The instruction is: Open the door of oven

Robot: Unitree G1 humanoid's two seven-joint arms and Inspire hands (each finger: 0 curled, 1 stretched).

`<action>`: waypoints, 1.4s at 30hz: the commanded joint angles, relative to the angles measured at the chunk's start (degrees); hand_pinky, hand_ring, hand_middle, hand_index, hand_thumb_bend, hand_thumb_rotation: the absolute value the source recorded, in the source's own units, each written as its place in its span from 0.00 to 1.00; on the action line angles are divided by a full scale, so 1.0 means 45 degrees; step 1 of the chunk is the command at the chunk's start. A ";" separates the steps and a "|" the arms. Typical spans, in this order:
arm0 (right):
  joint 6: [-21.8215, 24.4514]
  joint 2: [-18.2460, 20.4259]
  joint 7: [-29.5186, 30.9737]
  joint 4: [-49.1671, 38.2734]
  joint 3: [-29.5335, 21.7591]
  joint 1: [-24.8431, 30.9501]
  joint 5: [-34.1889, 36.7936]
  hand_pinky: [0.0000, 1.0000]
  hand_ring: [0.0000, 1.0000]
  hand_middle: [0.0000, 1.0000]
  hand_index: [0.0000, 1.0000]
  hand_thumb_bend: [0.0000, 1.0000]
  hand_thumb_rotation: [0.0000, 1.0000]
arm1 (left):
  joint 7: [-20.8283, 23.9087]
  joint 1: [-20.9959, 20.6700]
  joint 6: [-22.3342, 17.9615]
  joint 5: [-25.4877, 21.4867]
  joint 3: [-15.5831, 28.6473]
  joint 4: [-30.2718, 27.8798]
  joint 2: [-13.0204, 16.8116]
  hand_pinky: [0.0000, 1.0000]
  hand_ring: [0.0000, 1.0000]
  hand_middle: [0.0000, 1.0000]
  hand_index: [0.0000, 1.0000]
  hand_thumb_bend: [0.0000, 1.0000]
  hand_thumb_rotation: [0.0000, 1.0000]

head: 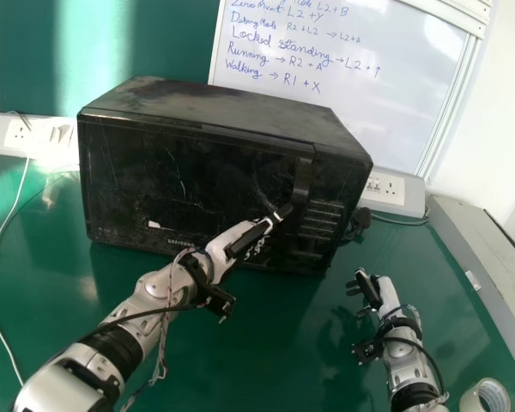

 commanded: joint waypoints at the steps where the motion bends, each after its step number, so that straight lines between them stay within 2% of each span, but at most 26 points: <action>1: 0.0051 0.0023 -0.0042 0.0026 -0.0015 0.0014 0.0049 0.31 0.38 0.48 0.49 0.51 0.15 | 0.0103 -0.0263 -0.0355 0.0212 -0.0066 0.0223 -0.0154 0.99 1.00 1.00 1.00 1.00 0.93; 9: 0.0065 0.0025 -0.0073 0.0017 0.0060 -0.0008 -0.0011 0.31 0.38 0.48 0.49 0.51 0.15 | -0.0018 -0.0510 -0.0367 0.0133 0.0154 0.0502 -0.0355 1.00 1.00 1.00 1.00 1.00 0.90; 13: -0.0020 0.0020 -0.0078 0.0018 0.0092 0.0011 -0.0036 0.31 0.38 0.49 0.49 0.51 0.15 | -0.0104 -0.0571 -0.0564 0.0285 0.0095 0.0692 -0.0378 0.94 1.00 1.00 1.00 1.00 0.90; 19: 0.0043 0.0035 -0.0168 0.0022 0.0174 -0.0002 -0.0043 0.32 0.39 0.49 0.49 0.51 0.15 | -0.0059 -0.0664 -0.0801 0.0273 0.0170 0.0870 -0.0519 0.92 1.00 1.00 1.00 0.99 0.90; 25: -0.0015 0.0027 -0.0150 0.0016 0.0154 0.0022 0.0005 0.32 0.38 0.48 0.49 0.51 0.15 | -0.0140 -0.0695 -0.1011 0.0297 0.0185 0.0990 -0.0606 0.99 1.00 1.00 1.00 0.97 0.90; 30: -0.0071 0.0042 -0.0132 0.0016 0.0156 0.0012 0.0014 0.32 0.38 0.49 0.49 0.51 0.15 | -0.0237 -0.0763 -0.1088 0.0174 0.0315 0.1097 -0.0701 1.00 1.00 1.00 1.00 0.96 0.89; 39: -0.0100 0.0061 -0.0113 0.0020 0.0104 0.0017 0.0084 0.32 0.38 0.47 0.49 0.52 0.15 | -0.0012 -0.1016 -0.0611 0.0068 0.0587 0.1306 -0.0879 1.00 0.94 0.96 1.00 0.94 0.90; 42: -0.0111 0.0064 -0.0111 0.0019 0.0081 0.0029 0.0107 0.31 0.38 0.47 0.49 0.51 0.15 | -0.0079 -0.1131 -0.0454 0.0054 0.0684 0.1342 -0.0895 0.95 0.92 0.95 1.00 0.94 0.91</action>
